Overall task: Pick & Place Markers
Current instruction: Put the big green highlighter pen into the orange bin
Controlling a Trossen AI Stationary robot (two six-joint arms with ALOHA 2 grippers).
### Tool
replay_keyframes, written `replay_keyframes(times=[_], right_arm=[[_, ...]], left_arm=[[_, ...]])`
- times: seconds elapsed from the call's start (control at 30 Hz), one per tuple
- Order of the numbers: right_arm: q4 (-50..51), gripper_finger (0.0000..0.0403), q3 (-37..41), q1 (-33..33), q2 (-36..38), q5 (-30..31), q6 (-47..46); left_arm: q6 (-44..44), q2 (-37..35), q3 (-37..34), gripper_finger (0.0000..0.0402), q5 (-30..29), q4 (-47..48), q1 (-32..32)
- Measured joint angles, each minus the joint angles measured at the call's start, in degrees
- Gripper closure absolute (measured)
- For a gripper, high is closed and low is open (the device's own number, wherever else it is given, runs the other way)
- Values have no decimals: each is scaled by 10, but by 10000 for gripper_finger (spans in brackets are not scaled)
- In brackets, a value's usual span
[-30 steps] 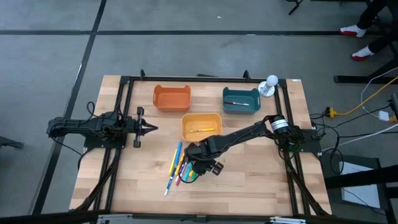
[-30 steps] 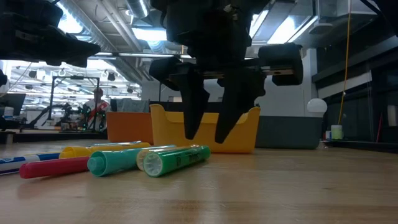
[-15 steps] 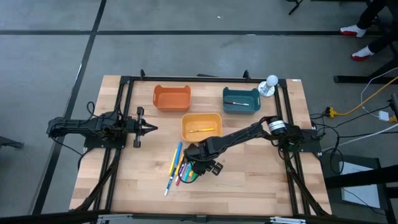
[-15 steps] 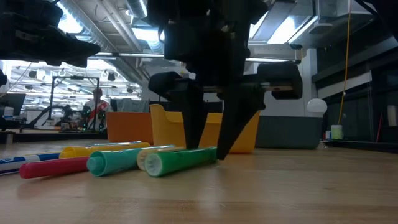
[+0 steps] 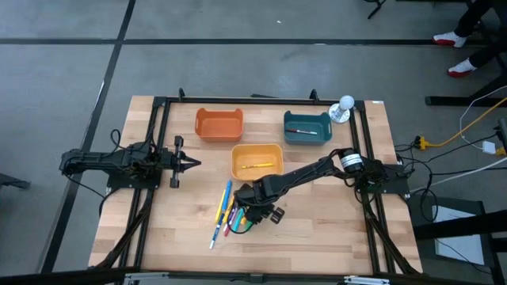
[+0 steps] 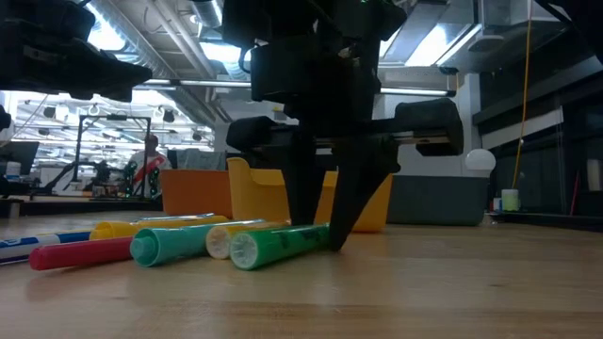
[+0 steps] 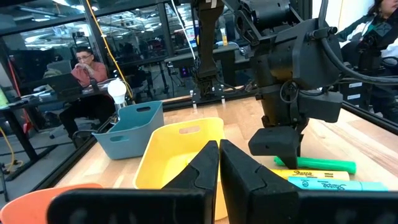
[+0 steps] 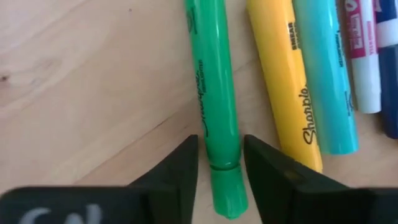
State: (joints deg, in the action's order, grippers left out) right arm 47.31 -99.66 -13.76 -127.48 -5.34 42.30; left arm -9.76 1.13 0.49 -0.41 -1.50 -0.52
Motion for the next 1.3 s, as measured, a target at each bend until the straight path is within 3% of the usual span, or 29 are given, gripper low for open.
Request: replay_keyframes(times=[0.2, 0.7, 1.3], right_arm=[[-2, 338, 0, 0, 0, 0, 0], [3, 339, 0, 0, 0, 1, 2], [50, 339, -29, 0, 56, 8, -53]], left_arm=[[0, 0, 0, 393, 0, 0, 0], [0, 0, 0, 393, 0, 0, 0], [0, 0, 0, 391, 0, 0, 0]])
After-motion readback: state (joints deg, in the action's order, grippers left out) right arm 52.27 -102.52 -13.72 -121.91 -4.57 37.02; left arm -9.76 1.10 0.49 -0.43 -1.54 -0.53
